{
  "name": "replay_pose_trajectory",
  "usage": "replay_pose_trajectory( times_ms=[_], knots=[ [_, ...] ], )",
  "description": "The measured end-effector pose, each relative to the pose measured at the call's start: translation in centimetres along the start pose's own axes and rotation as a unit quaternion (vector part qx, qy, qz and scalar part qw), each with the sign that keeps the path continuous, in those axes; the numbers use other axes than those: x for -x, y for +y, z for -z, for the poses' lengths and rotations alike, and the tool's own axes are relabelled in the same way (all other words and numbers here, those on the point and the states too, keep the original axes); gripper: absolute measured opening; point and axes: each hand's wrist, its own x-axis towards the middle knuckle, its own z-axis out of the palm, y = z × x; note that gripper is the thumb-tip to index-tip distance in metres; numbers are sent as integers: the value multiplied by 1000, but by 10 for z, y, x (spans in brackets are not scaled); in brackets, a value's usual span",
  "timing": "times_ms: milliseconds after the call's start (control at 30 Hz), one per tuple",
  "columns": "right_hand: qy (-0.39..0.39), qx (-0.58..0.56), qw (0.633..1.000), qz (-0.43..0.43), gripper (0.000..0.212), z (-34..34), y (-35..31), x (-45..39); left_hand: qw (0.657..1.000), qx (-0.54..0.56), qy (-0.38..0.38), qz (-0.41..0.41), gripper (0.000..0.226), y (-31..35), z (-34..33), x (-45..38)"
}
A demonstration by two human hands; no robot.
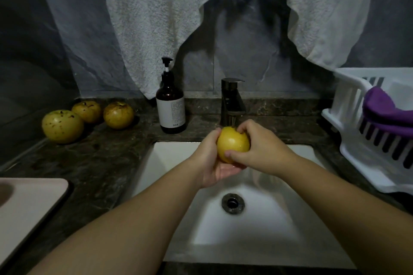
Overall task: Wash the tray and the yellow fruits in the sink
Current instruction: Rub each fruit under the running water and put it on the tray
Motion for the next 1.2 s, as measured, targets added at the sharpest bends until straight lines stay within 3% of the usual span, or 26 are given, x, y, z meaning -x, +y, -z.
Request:
replay_pose_trajectory(
  times_ms=[100, 167, 233, 333, 400, 533, 667, 833, 900, 1067, 1200],
  knots=[
    [-4, -44, 999, -21, 84, -1, 2, 1, 999, -33, 22, -4, 80, 0, 2, 1],
    [-29, 6, 1000, 4, 96, -4, 2, 1, 999, -32, 21, -8, 80, -1, 2, 1],
    [-38, 52, 998, 18, 99, -6, 3, -1, 999, -39, 16, -6, 82, -2, 4, 0],
    [-8, 31, 999, 9, 99, -7, 4, -2, 999, -50, 7, -5, 85, -1, 4, -2],
    [-13, -35, 999, -30, 93, -9, 2, -2, 998, -64, 22, -20, 86, 1, 4, -2],
    [-59, -211, 966, -137, 48, -12, 3, -5, 990, -107, 49, -79, 66, -4, 7, -7],
    [-80, -332, 913, -223, 58, -15, -5, -8, 980, -159, 63, -103, 71, -4, 8, -13],
    [-51, -266, 941, -201, 51, -24, -11, -11, 983, -150, 56, -85, 67, -6, 3, -15],
    [-69, -309, 928, -197, 46, -24, -11, -9, 980, -154, 76, -97, 59, -5, 3, -17],
    [-61, -342, 909, -230, 43, -21, -12, -8, 977, -191, 50, -78, 74, -6, 4, -17],
    [-64, -357, 902, -232, 42, -17, -13, -6, 975, -194, 42, -96, 61, -5, 3, -17]
  ],
)
